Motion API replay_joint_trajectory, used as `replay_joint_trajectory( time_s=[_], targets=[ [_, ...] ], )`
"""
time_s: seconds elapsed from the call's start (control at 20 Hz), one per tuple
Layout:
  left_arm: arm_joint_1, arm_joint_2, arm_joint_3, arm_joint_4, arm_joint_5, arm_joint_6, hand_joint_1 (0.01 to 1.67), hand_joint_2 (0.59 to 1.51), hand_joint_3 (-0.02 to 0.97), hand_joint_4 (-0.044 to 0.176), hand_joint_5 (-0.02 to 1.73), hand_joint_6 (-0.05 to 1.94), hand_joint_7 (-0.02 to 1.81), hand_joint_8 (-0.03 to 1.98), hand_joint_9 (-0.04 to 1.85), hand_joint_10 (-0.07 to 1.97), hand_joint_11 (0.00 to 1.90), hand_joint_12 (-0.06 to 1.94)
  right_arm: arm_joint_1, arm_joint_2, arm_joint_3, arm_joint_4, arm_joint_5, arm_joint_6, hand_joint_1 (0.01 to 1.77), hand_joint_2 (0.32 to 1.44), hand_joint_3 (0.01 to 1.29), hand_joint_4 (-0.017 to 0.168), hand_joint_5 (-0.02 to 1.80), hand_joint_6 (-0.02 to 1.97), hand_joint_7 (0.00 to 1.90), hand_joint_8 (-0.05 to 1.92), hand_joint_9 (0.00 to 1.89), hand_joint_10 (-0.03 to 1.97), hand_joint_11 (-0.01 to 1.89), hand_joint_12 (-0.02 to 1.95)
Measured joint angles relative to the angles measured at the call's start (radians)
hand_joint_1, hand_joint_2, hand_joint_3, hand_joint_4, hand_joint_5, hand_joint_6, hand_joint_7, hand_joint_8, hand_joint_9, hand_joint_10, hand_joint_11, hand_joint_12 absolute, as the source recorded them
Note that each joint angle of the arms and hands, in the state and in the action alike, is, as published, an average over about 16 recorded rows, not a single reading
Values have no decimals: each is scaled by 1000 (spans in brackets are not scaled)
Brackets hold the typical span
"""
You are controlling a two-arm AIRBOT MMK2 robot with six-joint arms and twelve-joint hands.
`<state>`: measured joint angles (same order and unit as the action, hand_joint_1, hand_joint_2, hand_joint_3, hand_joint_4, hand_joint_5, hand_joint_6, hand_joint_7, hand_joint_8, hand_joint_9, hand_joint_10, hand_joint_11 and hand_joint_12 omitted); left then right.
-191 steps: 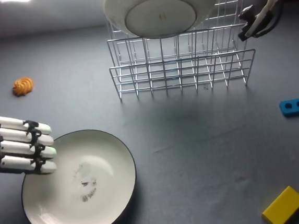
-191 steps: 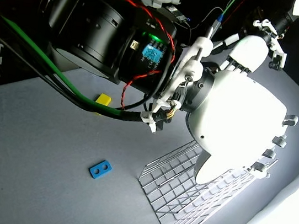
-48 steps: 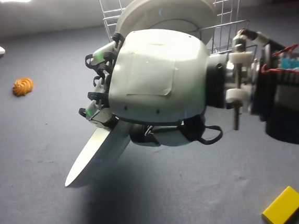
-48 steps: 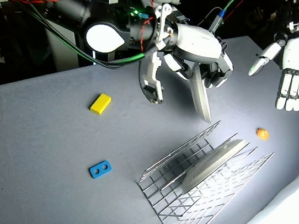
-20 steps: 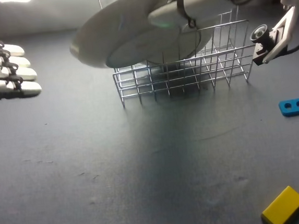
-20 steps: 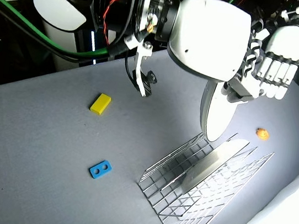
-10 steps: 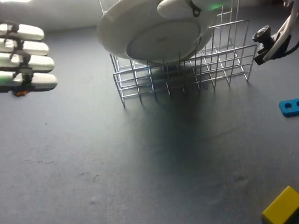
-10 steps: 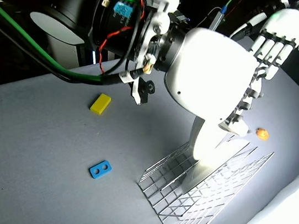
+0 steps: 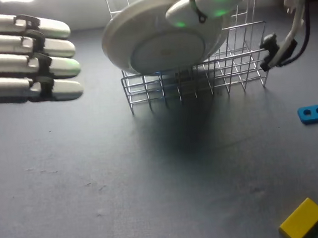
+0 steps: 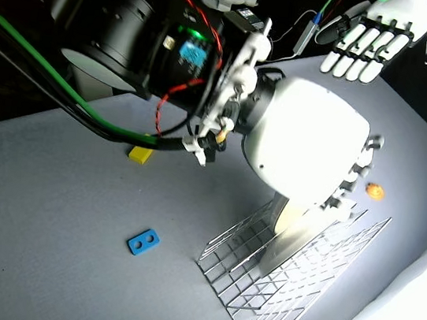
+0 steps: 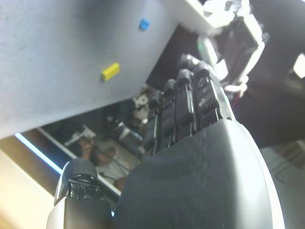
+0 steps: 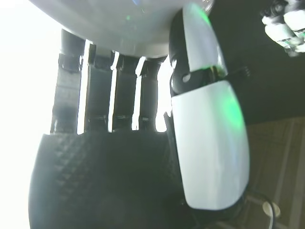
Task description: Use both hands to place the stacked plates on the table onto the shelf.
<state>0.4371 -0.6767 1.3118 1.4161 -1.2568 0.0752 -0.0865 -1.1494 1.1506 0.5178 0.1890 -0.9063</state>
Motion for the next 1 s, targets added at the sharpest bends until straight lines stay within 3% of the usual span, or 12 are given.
replay_joint_trajectory(
  time_s=[0.2, 0.4, 0.75, 1.0],
  targets=[
    [-5, 7, -30, 16, -45, -26, 20, 1105, 14, 6, 148, 21, 134, 2, 103, 13, 17, 130, -27, -23, 30, 4, 1, -4, 1185, 1059, 15, -3, 845, 986, 956, 1063, 1007, 425, 544, 1276],
    [-7, 8, -49, 28, -94, -49, 20, 1105, 16, 6, 151, 22, 135, 1, 107, 13, 17, 140, -52, -35, 47, 1, 7, -8, 1166, 1070, 15, -4, 829, 945, 944, 849, 963, 375, 508, 1230],
    [3, 9, -64, 42, -160, -67, 19, 1105, 17, 6, 151, 21, 131, 1, 106, 13, 17, 140, -81, -37, 55, -9, 10, -11, 1057, 1086, 15, -3, 728, 530, 849, 384, 815, 210, 368, 1125],
    [12, 11, -70, 51, -174, -42, 19, 1105, 16, 6, 153, 21, 130, 1, 104, 13, 18, 145, -83, -27, 47, -10, 6, -13, 976, 1088, 15, -4, 662, 232, 793, 59, 724, 87, 264, 1064]
  ],
)
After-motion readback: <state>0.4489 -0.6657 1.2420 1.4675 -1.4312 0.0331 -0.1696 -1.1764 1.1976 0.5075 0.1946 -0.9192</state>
